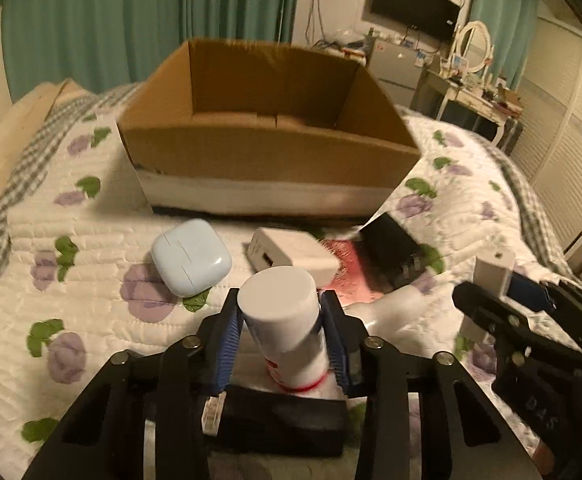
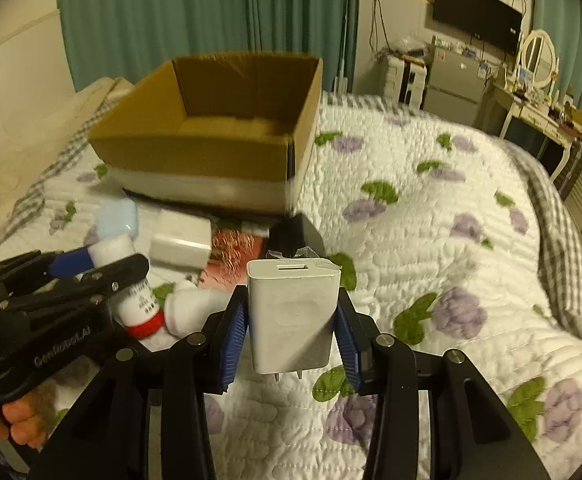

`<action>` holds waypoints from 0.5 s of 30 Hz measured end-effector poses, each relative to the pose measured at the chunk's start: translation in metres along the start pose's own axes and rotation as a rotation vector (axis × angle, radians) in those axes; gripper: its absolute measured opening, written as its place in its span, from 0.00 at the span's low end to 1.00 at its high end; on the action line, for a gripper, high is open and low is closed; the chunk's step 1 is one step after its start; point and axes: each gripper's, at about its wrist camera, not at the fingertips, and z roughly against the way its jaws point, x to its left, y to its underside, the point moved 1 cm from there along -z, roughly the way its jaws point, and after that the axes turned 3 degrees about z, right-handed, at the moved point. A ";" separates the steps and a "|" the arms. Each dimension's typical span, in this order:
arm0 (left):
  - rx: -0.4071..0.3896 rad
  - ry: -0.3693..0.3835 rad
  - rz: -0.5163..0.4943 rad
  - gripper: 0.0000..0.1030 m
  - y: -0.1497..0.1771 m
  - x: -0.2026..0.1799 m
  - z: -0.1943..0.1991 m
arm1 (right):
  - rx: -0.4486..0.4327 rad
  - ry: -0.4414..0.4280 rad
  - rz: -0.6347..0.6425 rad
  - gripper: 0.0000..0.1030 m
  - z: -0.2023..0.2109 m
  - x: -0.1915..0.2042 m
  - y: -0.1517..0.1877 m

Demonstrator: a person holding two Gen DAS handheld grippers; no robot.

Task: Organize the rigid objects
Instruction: 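Carry both items over the box and open both tools to drop them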

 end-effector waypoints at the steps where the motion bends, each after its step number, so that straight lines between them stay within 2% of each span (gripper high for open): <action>1: -0.012 0.001 -0.001 0.37 -0.002 0.000 0.005 | -0.016 -0.003 0.000 0.40 0.008 0.000 -0.004; 6: -0.107 0.027 -0.011 0.37 -0.028 -0.001 0.045 | -0.082 0.006 0.026 0.40 0.036 0.002 -0.028; 9: -0.167 0.016 -0.041 0.37 -0.052 -0.003 0.064 | -0.125 0.006 0.041 0.40 0.051 0.003 -0.049; 15: -0.250 -0.021 -0.077 0.37 -0.106 0.003 0.075 | -0.205 0.001 0.081 0.40 0.063 0.007 -0.102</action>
